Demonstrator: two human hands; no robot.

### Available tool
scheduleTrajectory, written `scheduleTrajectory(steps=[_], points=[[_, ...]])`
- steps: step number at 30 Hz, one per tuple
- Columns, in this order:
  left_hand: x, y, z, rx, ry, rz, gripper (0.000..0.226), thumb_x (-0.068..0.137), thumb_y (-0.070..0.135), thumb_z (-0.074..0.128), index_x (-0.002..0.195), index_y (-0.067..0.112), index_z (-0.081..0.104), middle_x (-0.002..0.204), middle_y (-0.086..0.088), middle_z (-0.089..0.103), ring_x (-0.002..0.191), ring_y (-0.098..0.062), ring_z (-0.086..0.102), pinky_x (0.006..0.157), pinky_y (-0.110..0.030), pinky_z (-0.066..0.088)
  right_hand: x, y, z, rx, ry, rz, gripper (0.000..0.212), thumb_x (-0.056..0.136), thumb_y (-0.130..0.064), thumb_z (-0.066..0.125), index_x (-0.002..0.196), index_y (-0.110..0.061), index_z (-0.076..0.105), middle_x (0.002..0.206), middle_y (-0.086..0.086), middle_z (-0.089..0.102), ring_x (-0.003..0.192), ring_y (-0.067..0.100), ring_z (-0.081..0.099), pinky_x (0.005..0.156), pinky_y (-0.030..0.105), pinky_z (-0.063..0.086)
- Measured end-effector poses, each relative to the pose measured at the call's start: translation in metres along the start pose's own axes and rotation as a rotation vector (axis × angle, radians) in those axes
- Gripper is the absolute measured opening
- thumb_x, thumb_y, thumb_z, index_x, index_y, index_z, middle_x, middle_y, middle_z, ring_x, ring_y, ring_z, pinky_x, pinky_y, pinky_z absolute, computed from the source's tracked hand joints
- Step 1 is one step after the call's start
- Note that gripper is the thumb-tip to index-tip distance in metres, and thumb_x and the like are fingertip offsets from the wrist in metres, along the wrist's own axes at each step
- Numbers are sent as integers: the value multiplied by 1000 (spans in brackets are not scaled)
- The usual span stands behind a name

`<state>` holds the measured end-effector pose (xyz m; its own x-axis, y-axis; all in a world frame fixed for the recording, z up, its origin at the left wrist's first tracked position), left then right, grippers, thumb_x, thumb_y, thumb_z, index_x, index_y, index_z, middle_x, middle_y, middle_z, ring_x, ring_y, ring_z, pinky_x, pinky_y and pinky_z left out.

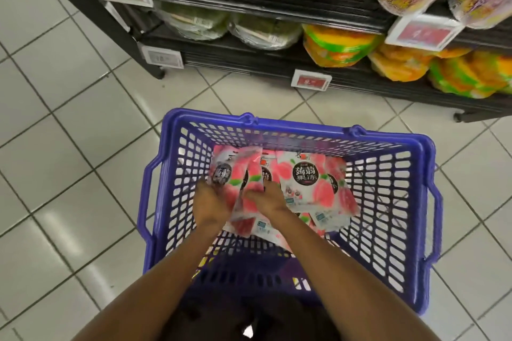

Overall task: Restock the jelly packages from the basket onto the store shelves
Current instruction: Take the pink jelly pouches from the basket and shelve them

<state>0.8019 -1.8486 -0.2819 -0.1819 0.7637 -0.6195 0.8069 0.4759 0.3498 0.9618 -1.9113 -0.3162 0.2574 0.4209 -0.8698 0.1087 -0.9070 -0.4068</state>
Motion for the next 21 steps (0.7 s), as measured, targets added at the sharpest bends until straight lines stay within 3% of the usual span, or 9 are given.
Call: scheduleTrajectory(steps=[2, 4, 6, 8, 12, 14, 16, 18, 21], points=[[1, 6, 7, 130, -135, 19, 22, 96, 27, 54, 110, 11, 63, 104, -12, 71, 93, -28, 67, 78, -34, 55, -8, 15, -19, 58, 70, 36, 9, 85, -18, 66, 82, -13, 60, 73, -2, 60, 79, 19, 60, 65, 29, 49], [1, 11, 9, 239, -201, 56, 28, 87, 37, 68, 108, 19, 64, 114, -9, 65, 105, -25, 63, 87, -37, 56, -16, 35, -36, 148, 118, 110, 17, 88, -21, 64, 92, -7, 55, 77, 1, 61, 74, 16, 56, 64, 28, 46], [0, 11, 18, 234, -282, 69, 54, 74, 41, 80, 115, 18, 54, 128, -10, 51, 123, -29, 50, 101, -42, 48, -21, 53, -42, 254, 101, 156, 25, 89, -19, 65, 109, -9, 54, 85, 4, 66, 73, 15, 57, 66, 25, 48], [-5, 10, 28, 147, -355, 5, 71, 70, 44, 82, 124, 14, 47, 131, -10, 51, 124, -31, 52, 103, -44, 47, -24, 63, -47, 290, 82, 160, 44, 88, -16, 69, 127, -6, 51, 82, -3, 65, 69, 9, 59, 56, 16, 49], [-18, 1, 33, 70, -446, -147, 50, 72, 49, 80, 109, 19, 66, 113, -3, 69, 113, -23, 63, 102, -36, 50, -39, 65, -49, 448, 7, 132, 79, 83, 3, 70, 149, -19, 32, 88, -4, 64, 64, 0, 59, 47, 7, 45], [-35, -2, 27, -8, -533, -178, 44, 77, 39, 79, 114, 19, 66, 125, -5, 66, 126, -26, 56, 112, -34, 39, -56, 62, -50, 514, -20, 155, 76, 79, 10, 69, 145, -16, 41, 97, 4, 69, 72, 10, 66, 51, 11, 49], [-60, 1, 16, -283, -594, -226, 30, 80, 22, 78, 108, 15, 70, 118, -4, 69, 119, -21, 61, 96, -22, 48, -77, 58, -54, 507, -25, 176, 44, 77, 9, 69, 115, -12, 62, 84, 1, 75, 78, 20, 68, 50, 15, 49], [-84, 14, 4, -452, -640, -238, 20, 81, 17, 76, 98, 12, 68, 106, -2, 71, 95, -6, 68, 80, -18, 54, -96, 55, -62, 538, -13, 193, 29, 76, 4, 70, 96, -13, 57, 77, 0, 70, 74, 16, 64, 48, 16, 48], [-117, 40, -18, -567, -658, -225, 59, 71, 21, 85, 116, 0, 53, 112, -10, 70, 102, -14, 66, 97, -36, 50, -136, 48, -69, 704, -32, 213, 30, 71, 2, 67, 95, -10, 53, 79, 7, 62, 74, 22, 61, 61, 28, 50]])
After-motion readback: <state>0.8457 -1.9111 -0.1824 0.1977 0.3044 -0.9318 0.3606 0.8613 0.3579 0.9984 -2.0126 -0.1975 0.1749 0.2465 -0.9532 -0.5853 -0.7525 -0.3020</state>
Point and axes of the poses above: each hand's wrist, its own x-axis towards the middle knuckle, its own z-axis out of the palm, y = z × x, the point moved 9 cm from there along x, towards the middle knuckle
